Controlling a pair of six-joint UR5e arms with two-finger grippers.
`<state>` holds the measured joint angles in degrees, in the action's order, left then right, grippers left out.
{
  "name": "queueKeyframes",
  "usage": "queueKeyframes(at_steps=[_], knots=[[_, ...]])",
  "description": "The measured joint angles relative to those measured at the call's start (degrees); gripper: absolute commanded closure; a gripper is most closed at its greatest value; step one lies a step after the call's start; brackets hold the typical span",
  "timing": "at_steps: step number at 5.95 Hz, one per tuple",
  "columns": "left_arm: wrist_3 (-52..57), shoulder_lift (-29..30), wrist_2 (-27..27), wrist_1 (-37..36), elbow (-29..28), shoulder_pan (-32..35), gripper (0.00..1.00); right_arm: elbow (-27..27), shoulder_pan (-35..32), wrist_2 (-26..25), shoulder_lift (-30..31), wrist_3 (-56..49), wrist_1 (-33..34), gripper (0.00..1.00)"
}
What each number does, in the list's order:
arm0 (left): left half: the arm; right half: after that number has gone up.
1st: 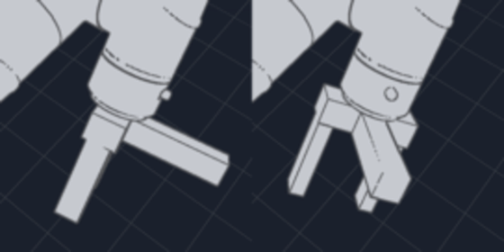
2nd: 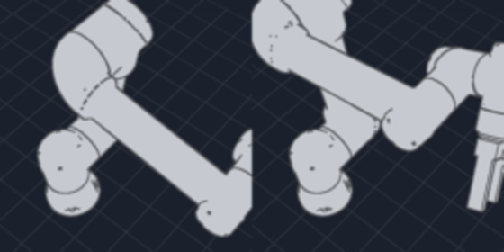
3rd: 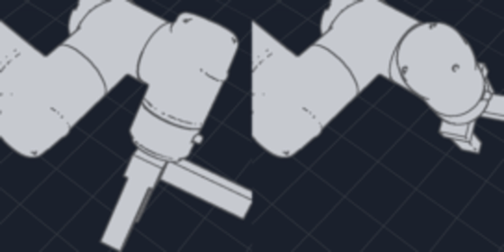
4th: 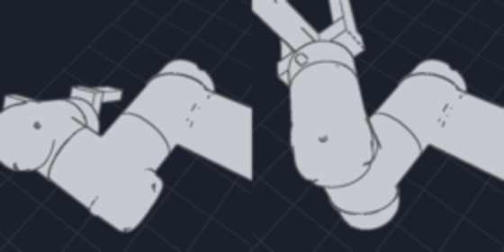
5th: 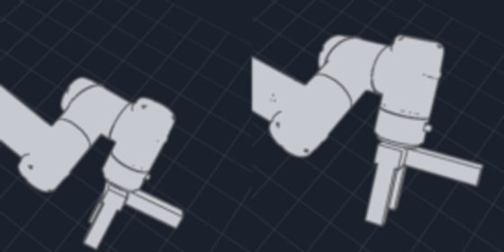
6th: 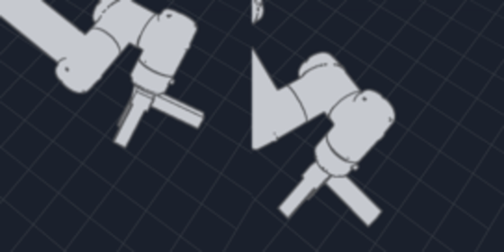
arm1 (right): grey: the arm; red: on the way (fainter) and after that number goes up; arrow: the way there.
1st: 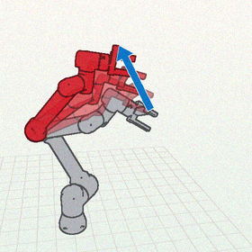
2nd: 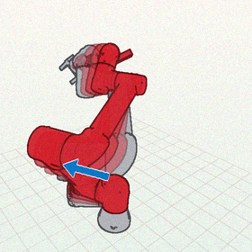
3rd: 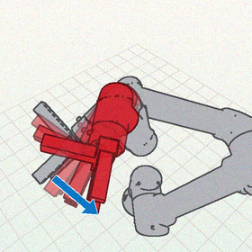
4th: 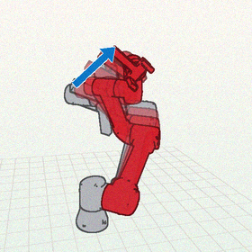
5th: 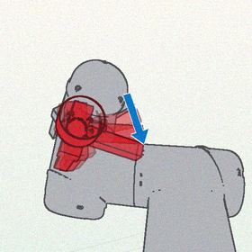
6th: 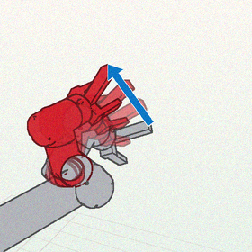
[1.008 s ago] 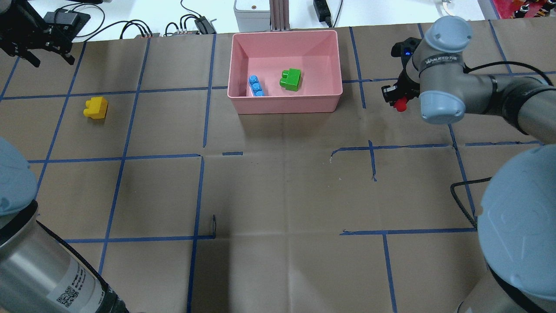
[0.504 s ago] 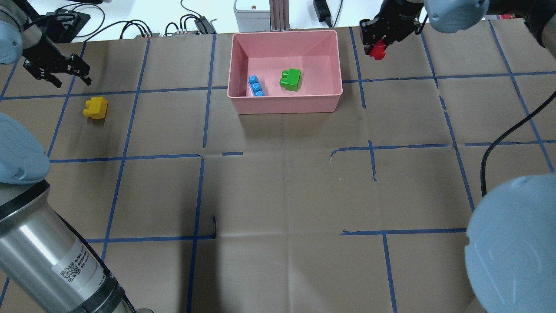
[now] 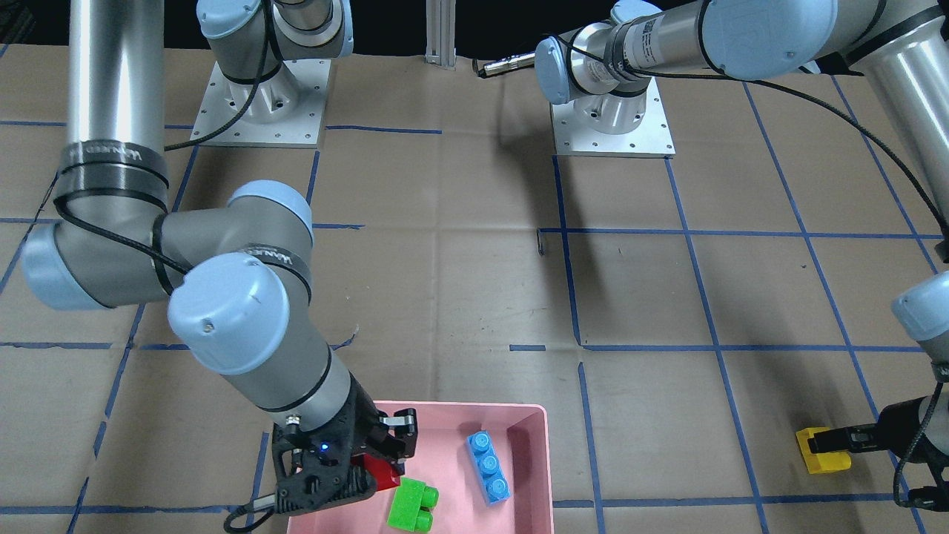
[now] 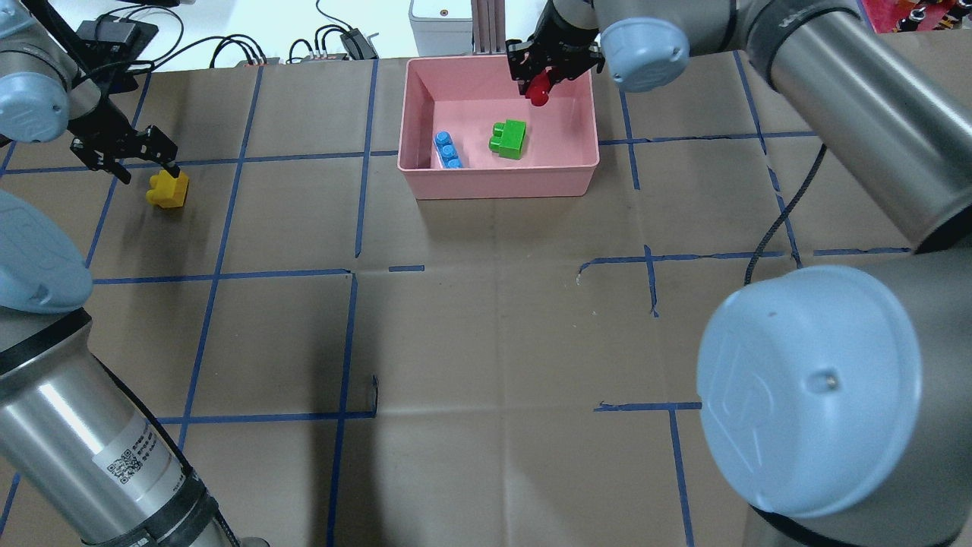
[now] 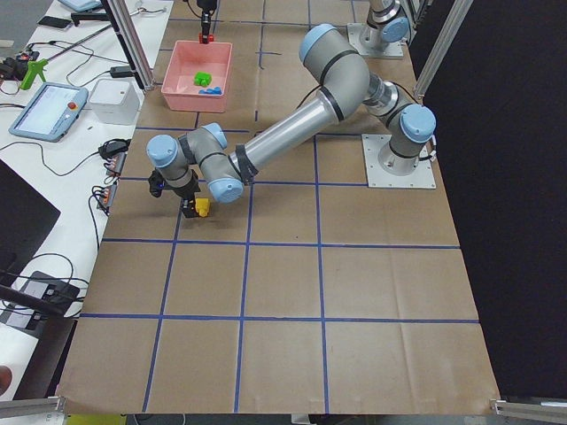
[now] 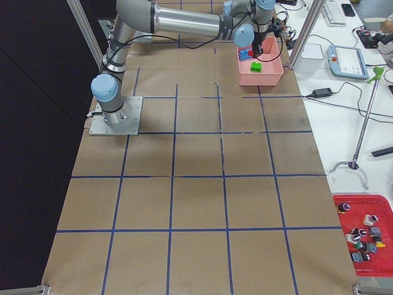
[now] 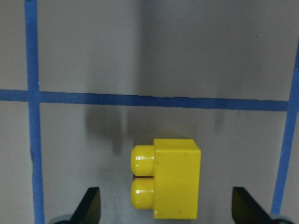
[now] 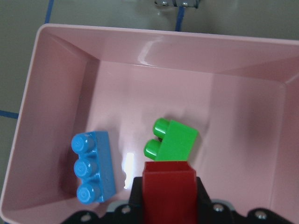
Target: Put all blocks into box
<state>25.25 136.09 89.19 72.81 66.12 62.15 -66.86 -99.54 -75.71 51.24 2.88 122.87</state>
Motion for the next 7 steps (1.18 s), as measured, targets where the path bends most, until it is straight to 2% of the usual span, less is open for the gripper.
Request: queueKeyframes(at_steps=[1,2,3,5,6,7], knots=[[0.16,0.09,-0.01,-1.4,1.68,-0.03,0.05,1.17,-0.74,0.06,-1.98,0.18,2.43,0.01],[0.3,0.12,-0.05,-3.09,3.3,-0.05,0.13,2.34,-0.94,-0.09,-2.97,-0.02,4.08,0.0],[0.49,0.11,-0.09,-4.6,4.36,-0.07,0.14,3.67,-0.96,-0.46,-3.71,-0.23,5.35,0.0],[1.13,0.12,-0.09,-5.74,4.44,-0.09,0.36,5.17,-0.93,-1.01,-3.85,-0.32,5.62,0.0],[1.47,0.13,-0.07,-6.16,4.24,-0.09,0.46,5.14,-0.77,-1.61,-2.8,-0.33,3.89,0.0],[1.71,0.14,-0.07,-6.3,4.01,-0.09,0.58,4.83,-0.24,-3.65,-0.19,-0.33,-1.09,0.0]])
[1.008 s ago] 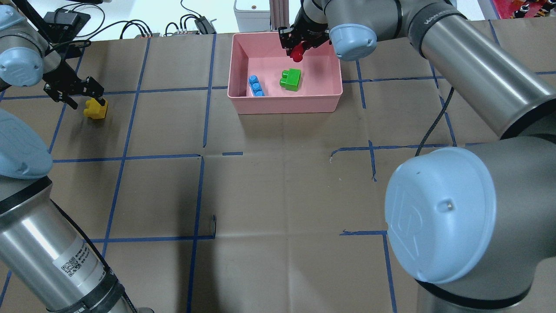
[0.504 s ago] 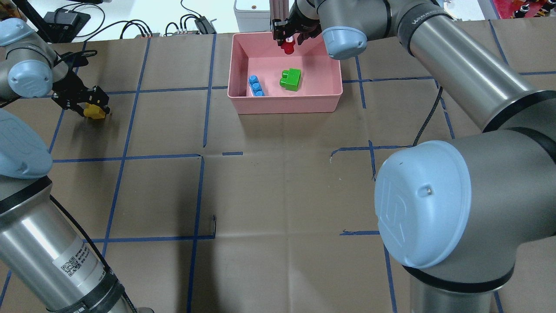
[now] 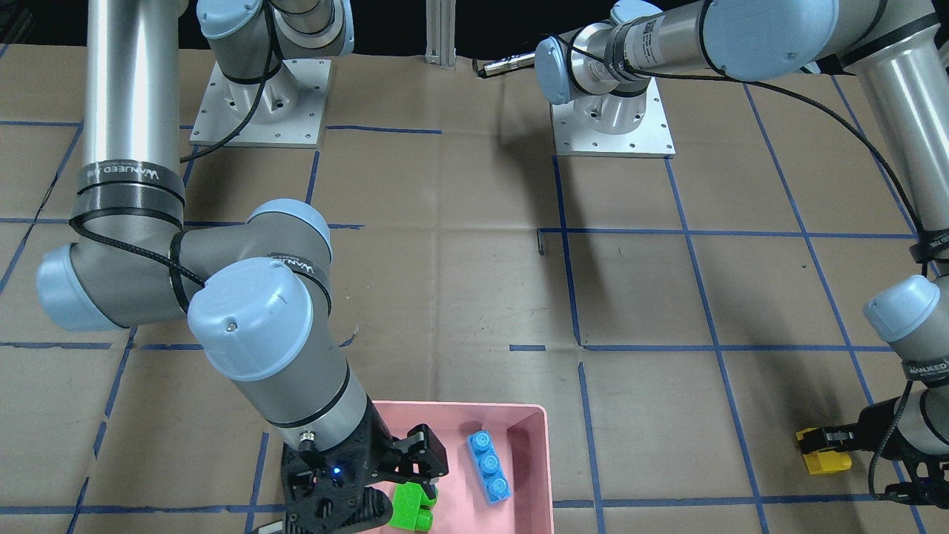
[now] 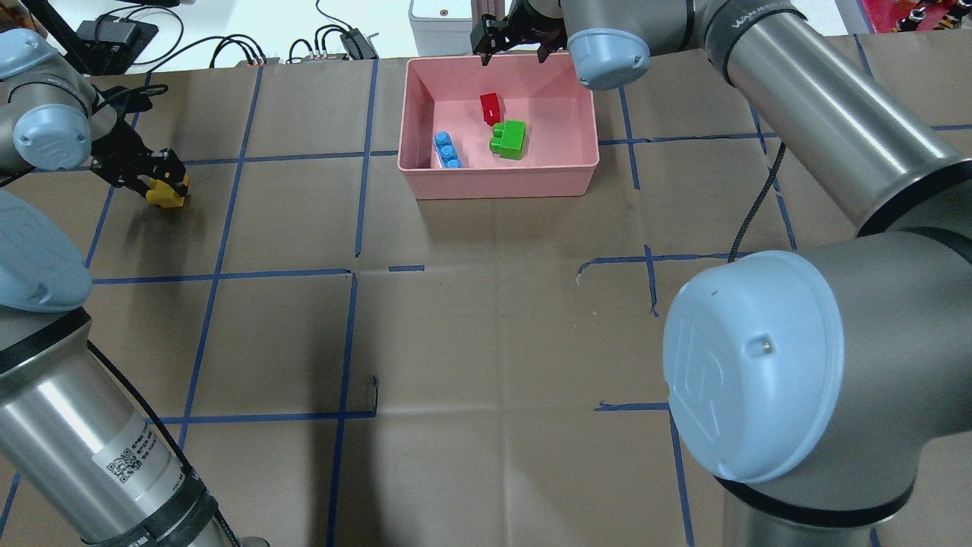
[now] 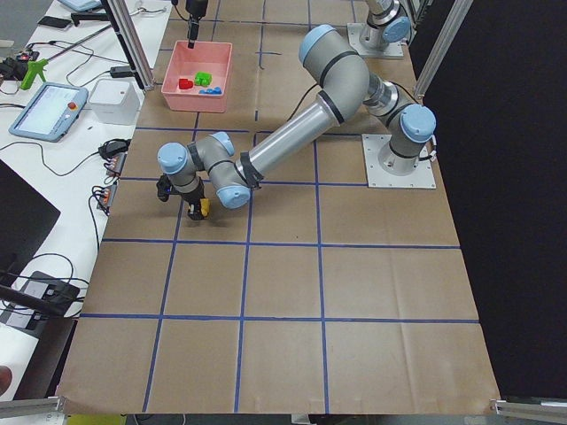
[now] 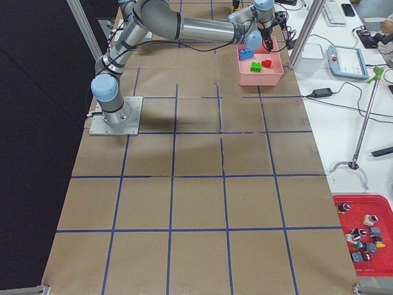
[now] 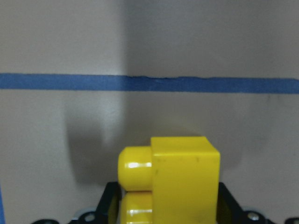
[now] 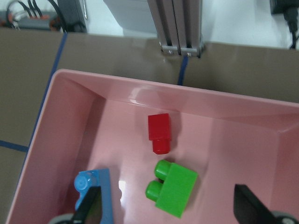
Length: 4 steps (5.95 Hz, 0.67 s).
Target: Put all blocks into box
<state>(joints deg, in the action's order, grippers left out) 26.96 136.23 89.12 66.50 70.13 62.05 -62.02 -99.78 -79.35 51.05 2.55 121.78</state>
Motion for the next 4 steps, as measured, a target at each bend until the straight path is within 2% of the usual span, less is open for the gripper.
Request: queueKeyframes(at_steps=[1,2,3,4], knots=[[0.64,0.0,0.05,-0.04,-0.14,0.0,0.71,-0.54,1.26,-2.83,4.39,-0.37,-6.85,0.0],[1.4,-0.01,0.1,-0.05,-0.28,0.0,0.77,-1.39,3.01,-4.83,10.43,-2.1,-14.86,0.0],[1.67,-0.66,0.26,0.3,-0.69,0.09,0.79,-2.59,4.02,-6.63,17.44,-3.77,-23.52,0.0],[1.72,-2.84,0.56,3.86,-2.67,0.34,0.79,-3.89,4.27,-8.91,23.54,-4.18,-30.44,0.0]])
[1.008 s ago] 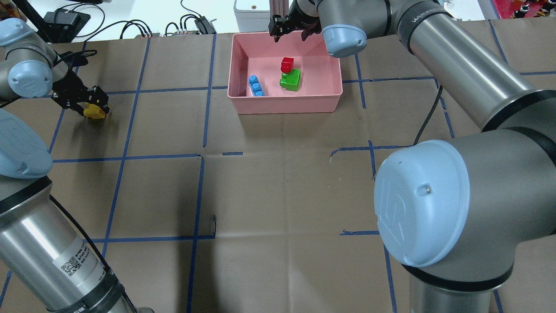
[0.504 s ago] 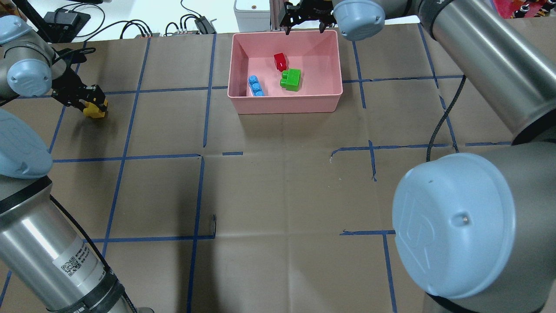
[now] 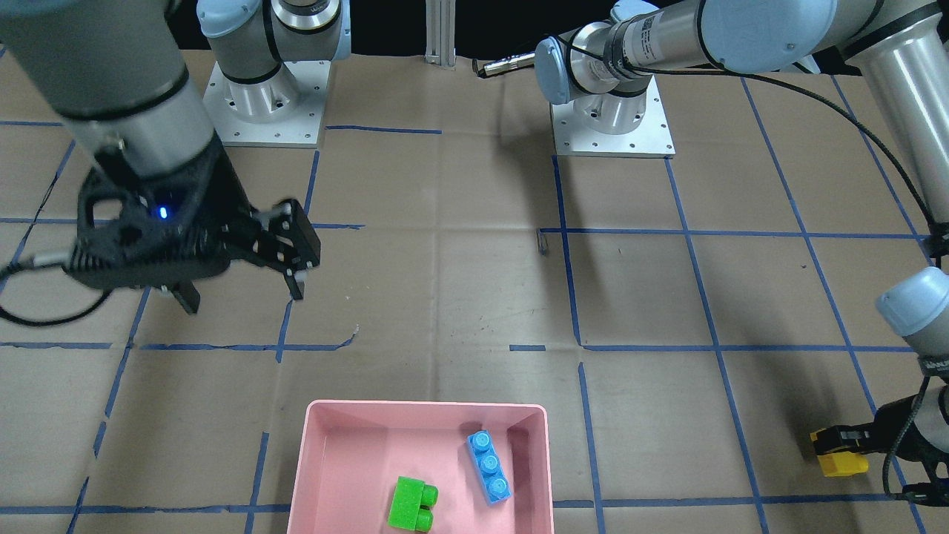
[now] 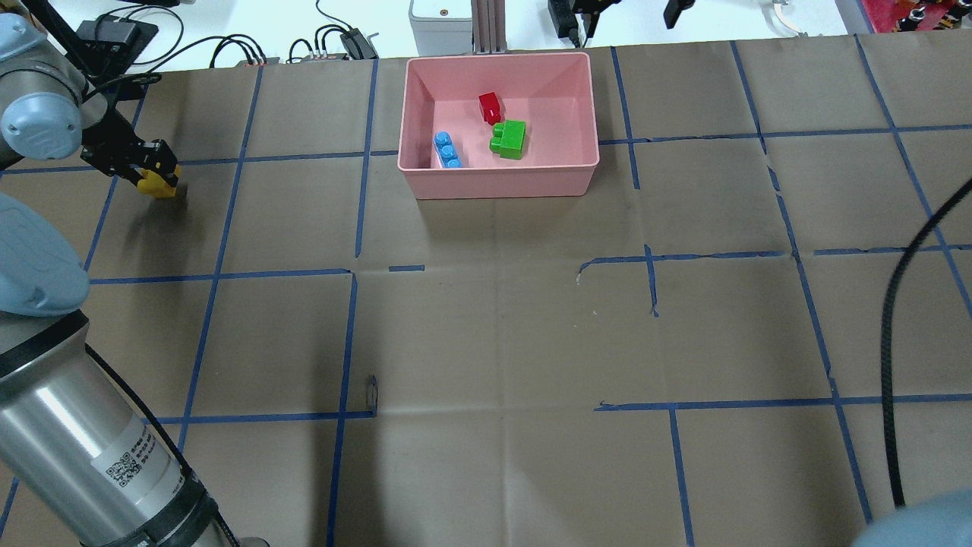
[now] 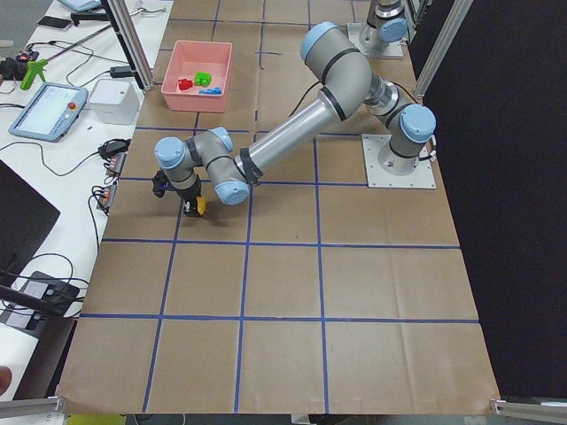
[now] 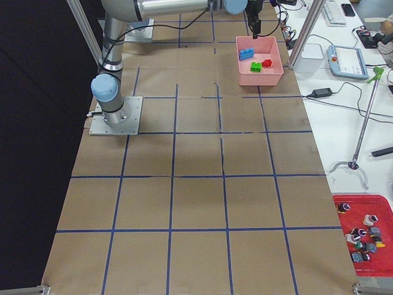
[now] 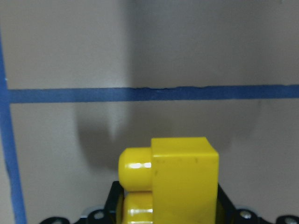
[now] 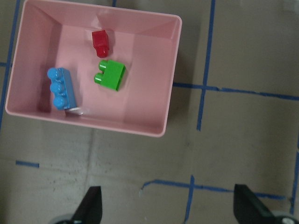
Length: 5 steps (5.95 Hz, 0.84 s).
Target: Put all blocks into box
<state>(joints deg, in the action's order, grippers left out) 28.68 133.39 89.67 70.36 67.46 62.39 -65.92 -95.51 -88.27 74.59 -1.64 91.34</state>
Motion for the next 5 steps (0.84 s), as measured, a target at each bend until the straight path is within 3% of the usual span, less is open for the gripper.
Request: queueKeyframes(at_steps=[2,3,4,5], knots=[[-0.26,-4.93,0.17,15.69,-10.32,2.96,0.79,-1.54,0.11,-2.45,5.3,-0.18,-7.1,0.01],[-1.83,-5.71,0.21,22.5,-15.9,6.65,0.79,-1.82,0.09,-2.84,6.06,-0.34,-8.42,0.07],[-6.18,-5.95,0.23,26.36,-19.2,11.55,0.79,-3.62,0.09,-3.28,7.37,-0.41,-10.32,0.07],[-14.26,-6.0,-0.04,27.74,-20.5,17.94,0.79,-9.55,0.23,-3.63,11.05,-0.26,-11.81,0.01]])
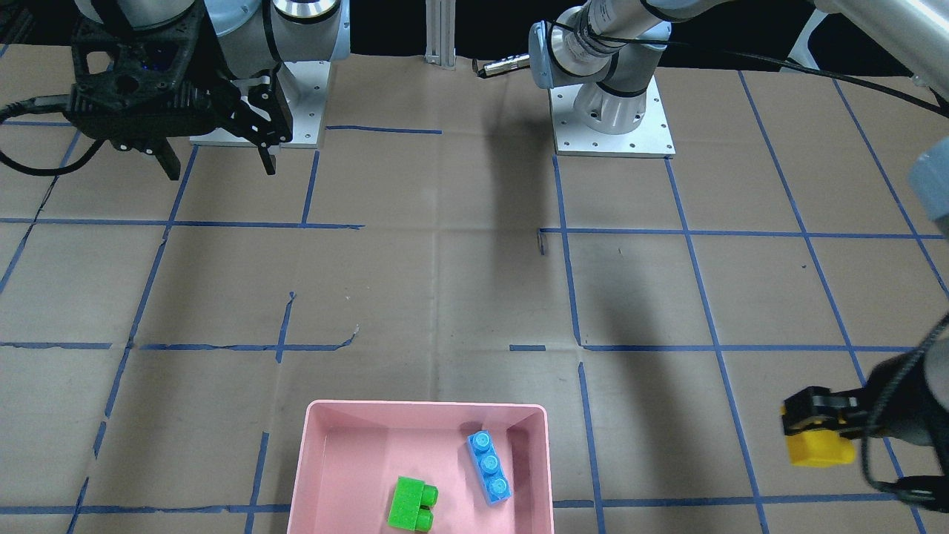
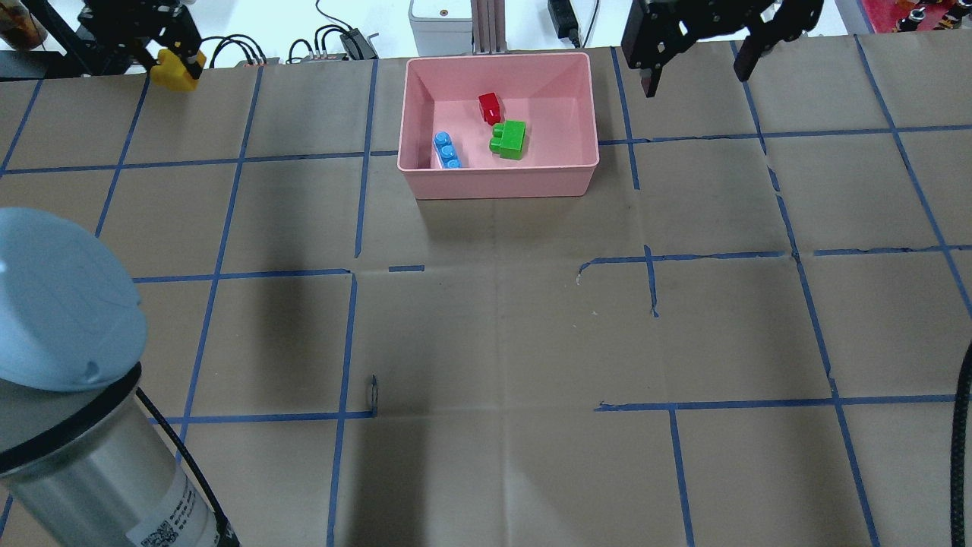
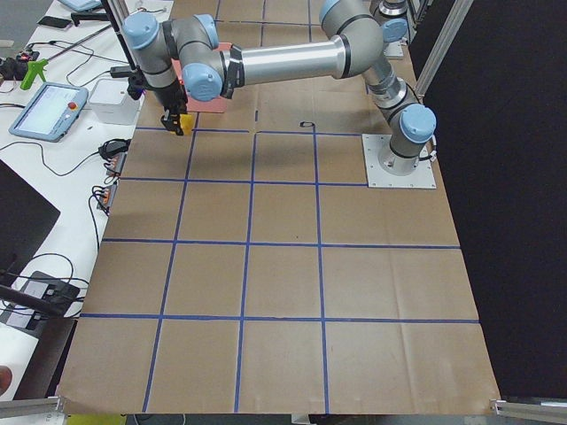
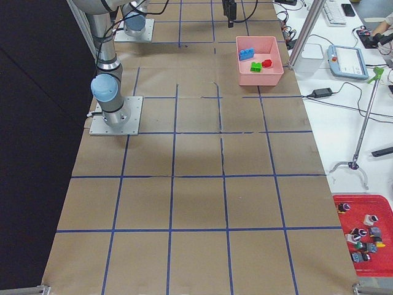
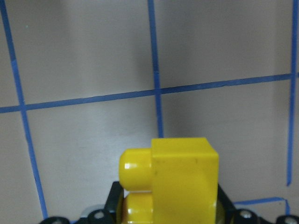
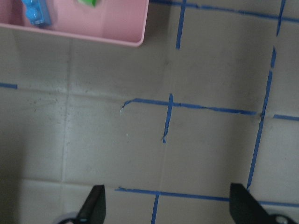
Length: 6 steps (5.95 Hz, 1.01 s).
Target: Put all blocks into box
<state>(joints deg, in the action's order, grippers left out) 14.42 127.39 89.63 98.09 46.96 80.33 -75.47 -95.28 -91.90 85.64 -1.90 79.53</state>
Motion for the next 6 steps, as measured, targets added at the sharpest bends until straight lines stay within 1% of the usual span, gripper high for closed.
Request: queueKeyframes(at_steps=[1,2,3,4,5,6], knots=[[-10.56,0.38,-0.58,0.16,-0.44,6.76,0.79,-9.51,0.19,-0.09,5.91,0.04,3.9,0.0],[-20.26,1.28,-1.85,-0.57,-0.55,12.4,0.79,-19.42,0.5,0.06,11.84,-0.24,11.29,0.0],[-26.55,3.07,-3.11,-2.89,-0.39,16.5,0.79,-25.65,1.04,0.43,15.48,-0.66,16.57,0.0],[-29.36,5.81,-3.39,-6.57,-0.16,18.91,0.76,-27.63,1.8,0.6,16.81,-0.87,18.56,0.0],[-30.26,8.57,-3.39,-10.24,0.0,19.84,0.67,-27.41,2.53,0.65,17.11,-0.93,19.14,0.0],[-30.51,11.01,-2.64,-13.88,0.13,20.5,0.09,-25.54,2.91,0.59,16.6,-0.93,19.03,0.0]])
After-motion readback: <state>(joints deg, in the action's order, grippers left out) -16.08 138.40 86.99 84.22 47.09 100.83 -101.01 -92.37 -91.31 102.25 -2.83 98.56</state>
